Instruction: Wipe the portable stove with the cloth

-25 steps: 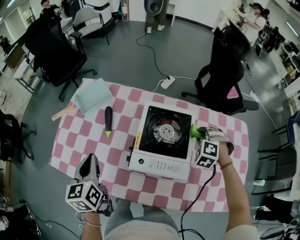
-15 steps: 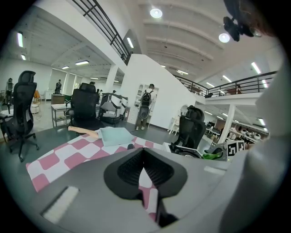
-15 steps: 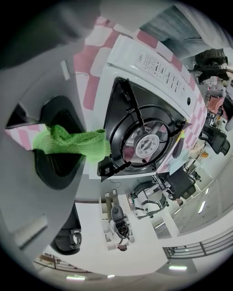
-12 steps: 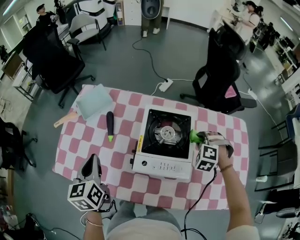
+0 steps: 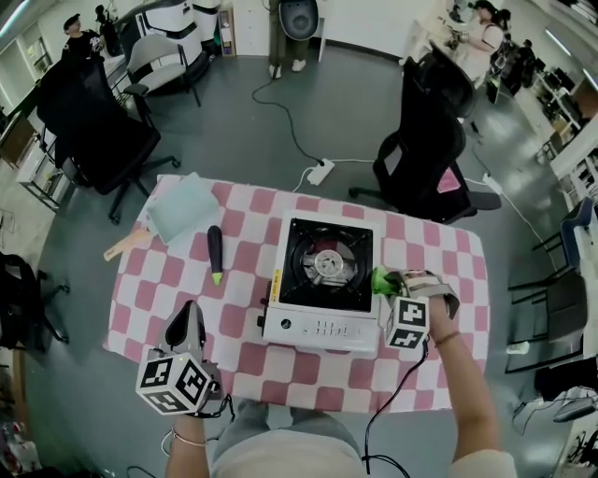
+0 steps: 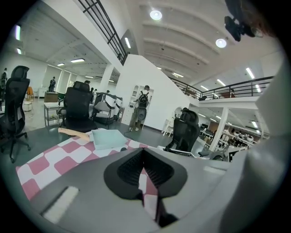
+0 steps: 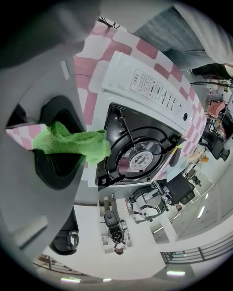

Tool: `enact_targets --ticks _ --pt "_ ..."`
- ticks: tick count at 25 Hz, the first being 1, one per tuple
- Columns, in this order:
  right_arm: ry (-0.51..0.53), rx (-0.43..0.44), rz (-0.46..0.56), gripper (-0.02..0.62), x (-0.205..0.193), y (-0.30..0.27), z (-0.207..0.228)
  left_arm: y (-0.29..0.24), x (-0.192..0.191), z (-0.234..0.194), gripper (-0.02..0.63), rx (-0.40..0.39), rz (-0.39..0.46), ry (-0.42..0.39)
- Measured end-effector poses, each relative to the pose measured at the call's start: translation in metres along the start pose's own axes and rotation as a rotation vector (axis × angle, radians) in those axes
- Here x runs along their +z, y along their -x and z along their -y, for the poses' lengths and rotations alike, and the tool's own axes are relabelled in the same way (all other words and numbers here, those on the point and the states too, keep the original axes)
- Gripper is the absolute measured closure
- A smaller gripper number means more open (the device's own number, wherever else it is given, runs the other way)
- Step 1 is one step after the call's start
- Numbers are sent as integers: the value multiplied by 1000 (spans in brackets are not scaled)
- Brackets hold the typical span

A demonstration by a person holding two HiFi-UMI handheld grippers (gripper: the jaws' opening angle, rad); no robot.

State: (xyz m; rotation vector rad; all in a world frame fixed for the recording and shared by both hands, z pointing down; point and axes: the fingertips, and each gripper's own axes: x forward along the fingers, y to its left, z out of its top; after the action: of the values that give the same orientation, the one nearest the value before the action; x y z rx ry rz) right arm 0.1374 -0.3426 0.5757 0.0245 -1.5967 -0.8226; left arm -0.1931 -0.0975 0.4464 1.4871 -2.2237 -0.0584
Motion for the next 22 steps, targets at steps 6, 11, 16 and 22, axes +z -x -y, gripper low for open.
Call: enact_targets --ticks 6,11,16,22 --pt "-2 13 20 512 4 8 -14 3 -1 0 606 -17 2 10" --pt "-1 19 26 512 6 14 -25 7 -3 -3 606 -20 -1 22" --pt "0 26 36 512 9 22 -34 12 -6 -5 606 -25 -5 35" --pt "7 25 22 512 6 27 -44 15 -4 -8 606 -31 -3 40"
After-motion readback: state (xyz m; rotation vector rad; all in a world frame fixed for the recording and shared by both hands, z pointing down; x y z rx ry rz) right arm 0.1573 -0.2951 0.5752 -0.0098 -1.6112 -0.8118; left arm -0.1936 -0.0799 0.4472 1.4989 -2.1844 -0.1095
